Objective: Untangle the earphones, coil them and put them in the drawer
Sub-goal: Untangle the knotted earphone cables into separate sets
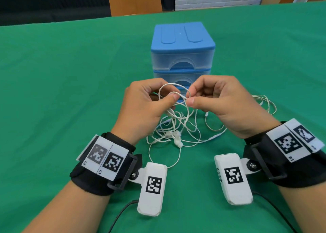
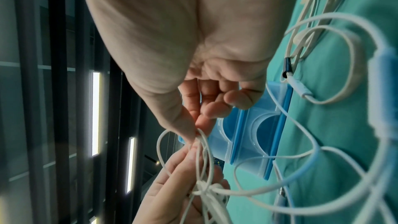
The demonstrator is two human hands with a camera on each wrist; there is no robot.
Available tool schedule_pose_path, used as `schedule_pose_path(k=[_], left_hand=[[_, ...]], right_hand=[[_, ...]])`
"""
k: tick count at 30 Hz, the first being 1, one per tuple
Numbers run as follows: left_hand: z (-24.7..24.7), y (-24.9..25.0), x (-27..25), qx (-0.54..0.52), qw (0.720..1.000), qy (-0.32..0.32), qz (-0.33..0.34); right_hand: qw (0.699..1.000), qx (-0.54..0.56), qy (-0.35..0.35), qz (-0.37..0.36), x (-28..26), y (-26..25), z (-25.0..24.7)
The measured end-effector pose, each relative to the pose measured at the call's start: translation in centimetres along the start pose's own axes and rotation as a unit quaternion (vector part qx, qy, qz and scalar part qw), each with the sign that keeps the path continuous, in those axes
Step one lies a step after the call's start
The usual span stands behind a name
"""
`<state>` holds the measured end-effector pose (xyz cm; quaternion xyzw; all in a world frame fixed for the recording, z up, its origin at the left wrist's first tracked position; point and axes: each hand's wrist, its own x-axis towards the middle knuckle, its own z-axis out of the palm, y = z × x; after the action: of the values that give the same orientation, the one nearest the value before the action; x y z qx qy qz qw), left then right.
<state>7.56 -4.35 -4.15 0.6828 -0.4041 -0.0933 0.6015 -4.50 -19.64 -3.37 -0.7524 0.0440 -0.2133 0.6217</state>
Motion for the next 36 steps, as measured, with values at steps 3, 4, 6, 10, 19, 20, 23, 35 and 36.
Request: schedule_pose_path(k=[3,4,6,10,19,20,23,35,36], left_hand=[[-0.2,-0.2,0.1,0.051,0.997,0.049,0.015],[-0.3,-0.2,0.2,0.054,0.996,0.071,0.014],[-0.6,-0.3,0.4,0.039,0.994,0.099,0.008],[-0.6,-0.1,0.4,-0.001,0.997,0.077,0.013],[-0.1,0.4,0.1,-0.056,0.998,-0.015,0.024],[-0.1,0.4,0.1,-0.061,0.998,-0.023,0.024],[0.0,0.5,0.0,-0.073,0.995,-0.070,0.016],[-1.1,-0.6,0.7,-0.038,0.995,0.051,-0.073],[-1.1,-0.6,0.7,-0.033,0.995,0.057,-0.079]], right_hand=[[1.000,0.003,-0.022,0.002,-0.1,0.0,0.1],[0.999,0.007,-0.036,0.001,-0.1,-0.2,0.1],[0.997,0.010,-0.071,-0.002,-0.3,-0.6,0.2],[0.997,0.050,-0.062,0.016,-0.4,-1.1,0.4],[0.999,-0.040,0.008,0.014,-0.1,-0.4,0.7],[0.999,-0.036,0.023,0.015,0.0,-0.4,0.7],[0.996,-0.009,0.079,0.035,0.2,-0.4,0.5],[0.960,0.273,-0.016,0.064,-0.4,-1.2,-0.4],[0.956,0.286,-0.025,0.062,-0.5,-1.4,-0.4]])
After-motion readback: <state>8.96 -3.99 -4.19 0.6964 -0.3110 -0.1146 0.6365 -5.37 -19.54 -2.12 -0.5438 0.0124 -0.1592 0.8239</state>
